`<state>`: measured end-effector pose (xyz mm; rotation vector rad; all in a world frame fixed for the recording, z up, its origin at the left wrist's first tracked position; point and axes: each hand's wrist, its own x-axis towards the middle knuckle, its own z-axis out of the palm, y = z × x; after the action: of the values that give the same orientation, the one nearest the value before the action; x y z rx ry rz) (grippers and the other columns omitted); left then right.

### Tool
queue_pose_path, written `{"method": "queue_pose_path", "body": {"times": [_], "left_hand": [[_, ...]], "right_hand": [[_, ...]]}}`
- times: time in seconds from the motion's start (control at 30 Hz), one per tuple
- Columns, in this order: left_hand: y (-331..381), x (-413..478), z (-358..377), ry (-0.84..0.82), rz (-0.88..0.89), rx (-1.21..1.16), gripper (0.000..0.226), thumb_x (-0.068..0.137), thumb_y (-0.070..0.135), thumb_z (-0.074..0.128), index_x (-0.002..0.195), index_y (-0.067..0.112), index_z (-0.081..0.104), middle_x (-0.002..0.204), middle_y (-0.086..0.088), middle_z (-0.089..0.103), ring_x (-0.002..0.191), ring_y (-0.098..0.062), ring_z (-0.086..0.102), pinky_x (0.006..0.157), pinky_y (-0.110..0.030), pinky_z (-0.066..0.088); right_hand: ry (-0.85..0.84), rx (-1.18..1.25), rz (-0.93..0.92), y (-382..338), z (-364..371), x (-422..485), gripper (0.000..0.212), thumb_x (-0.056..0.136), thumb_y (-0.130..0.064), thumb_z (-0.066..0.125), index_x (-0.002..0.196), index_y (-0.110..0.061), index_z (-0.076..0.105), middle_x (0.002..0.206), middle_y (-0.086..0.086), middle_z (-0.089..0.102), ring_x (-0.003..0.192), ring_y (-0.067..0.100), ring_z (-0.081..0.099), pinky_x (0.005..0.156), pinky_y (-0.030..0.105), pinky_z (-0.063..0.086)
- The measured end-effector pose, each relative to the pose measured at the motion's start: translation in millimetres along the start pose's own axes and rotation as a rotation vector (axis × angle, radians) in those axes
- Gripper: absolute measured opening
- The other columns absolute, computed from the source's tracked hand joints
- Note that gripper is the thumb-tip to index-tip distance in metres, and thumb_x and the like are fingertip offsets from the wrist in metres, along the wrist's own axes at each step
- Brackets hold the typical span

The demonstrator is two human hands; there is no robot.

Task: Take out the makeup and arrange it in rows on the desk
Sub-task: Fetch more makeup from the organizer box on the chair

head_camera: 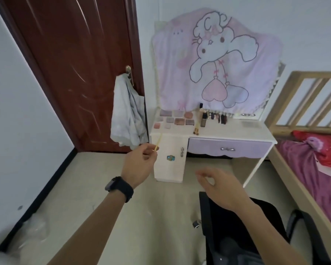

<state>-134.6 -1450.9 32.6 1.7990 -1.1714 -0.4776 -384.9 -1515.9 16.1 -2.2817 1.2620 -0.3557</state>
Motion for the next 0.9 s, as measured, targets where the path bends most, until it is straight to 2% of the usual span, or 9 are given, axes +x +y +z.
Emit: {"method": "queue_pose_path", "body": {"times": [0.07, 0.2, 0.33, 0.4, 0.5, 0.63, 0.77, 0.9], "left_hand": [[-8, 49, 7, -0.039, 0.013, 0.017, 0.013, 0.094, 0.021, 0.064, 0.103, 0.028, 0.068, 0.094, 0.013, 0.068, 0.08, 0.001, 0.063, 0.064, -0.004, 0.043], [-18, 134, 34, -0.118, 0.041, 0.005, 0.014, 0.093, 0.018, 0.065, 0.095, 0.032, 0.067, 0.09, 0.01, 0.07, 0.074, 0.002, 0.064, 0.068, -0.014, 0.05], [-25, 205, 75, -0.225, 0.043, -0.015, 0.012, 0.093, 0.018, 0.065, 0.094, 0.03, 0.069, 0.086, 0.008, 0.07, 0.067, 0.001, 0.065, 0.059, -0.011, 0.046], [-26, 241, 100, -0.285, 0.051, 0.004, 0.013, 0.093, 0.022, 0.064, 0.093, 0.034, 0.068, 0.085, 0.012, 0.07, 0.067, 0.001, 0.065, 0.06, -0.014, 0.046], [-25, 290, 137, -0.346, 0.087, 0.026, 0.013, 0.093, 0.022, 0.064, 0.093, 0.035, 0.068, 0.083, 0.016, 0.068, 0.07, 0.002, 0.064, 0.063, -0.014, 0.048], [-19, 358, 182, -0.4, 0.089, 0.025, 0.011, 0.093, 0.024, 0.064, 0.095, 0.034, 0.069, 0.088, 0.015, 0.068, 0.069, 0.0, 0.065, 0.057, -0.016, 0.051], [-22, 409, 220, -0.469, 0.072, 0.011, 0.011, 0.094, 0.025, 0.064, 0.097, 0.033, 0.071, 0.089, 0.015, 0.07, 0.073, -0.001, 0.066, 0.07, -0.022, 0.055], [-28, 449, 257, -0.539, 0.059, -0.004, 0.011, 0.093, 0.024, 0.065, 0.095, 0.033, 0.072, 0.088, 0.019, 0.07, 0.073, -0.003, 0.066, 0.065, -0.016, 0.052]], "right_hand": [[0.005, 0.01, 0.042, 3, 0, 39, 0.028, 0.102, -0.04, 0.048, 0.125, -0.037, 0.065, 0.12, -0.022, 0.065, 0.114, 0.004, 0.058, 0.088, 0.019, 0.04], [0.049, 0.046, 0.132, 22, -2, 103, 0.027, 0.101, -0.044, 0.048, 0.12, -0.039, 0.066, 0.117, -0.025, 0.066, 0.111, 0.002, 0.06, 0.096, 0.026, 0.047], [0.097, 0.063, 0.209, 52, -4, 156, 0.027, 0.101, -0.044, 0.049, 0.12, -0.038, 0.068, 0.115, -0.026, 0.066, 0.109, 0.0, 0.06, 0.095, 0.024, 0.047], [0.124, 0.065, 0.249, 69, -7, 184, 0.027, 0.101, -0.043, 0.05, 0.119, -0.037, 0.069, 0.115, -0.025, 0.067, 0.109, 0.0, 0.061, 0.093, 0.021, 0.046], [0.17, 0.06, 0.28, 97, -11, 226, 0.027, 0.1, -0.041, 0.053, 0.118, -0.035, 0.071, 0.115, -0.023, 0.069, 0.109, 0.002, 0.062, 0.095, 0.025, 0.048], [0.201, 0.093, 0.326, 134, -24, 286, 0.026, 0.099, -0.04, 0.055, 0.118, -0.034, 0.071, 0.115, -0.022, 0.07, 0.109, 0.005, 0.064, 0.096, 0.029, 0.049], [0.193, 0.106, 0.395, 164, -35, 331, 0.028, 0.099, -0.039, 0.055, 0.122, -0.033, 0.07, 0.119, -0.021, 0.07, 0.113, 0.003, 0.062, 0.097, 0.022, 0.045], [0.191, 0.111, 0.458, 188, -40, 368, 0.028, 0.098, -0.039, 0.056, 0.122, -0.032, 0.07, 0.118, -0.02, 0.07, 0.114, 0.004, 0.063, 0.096, 0.021, 0.045]]}}
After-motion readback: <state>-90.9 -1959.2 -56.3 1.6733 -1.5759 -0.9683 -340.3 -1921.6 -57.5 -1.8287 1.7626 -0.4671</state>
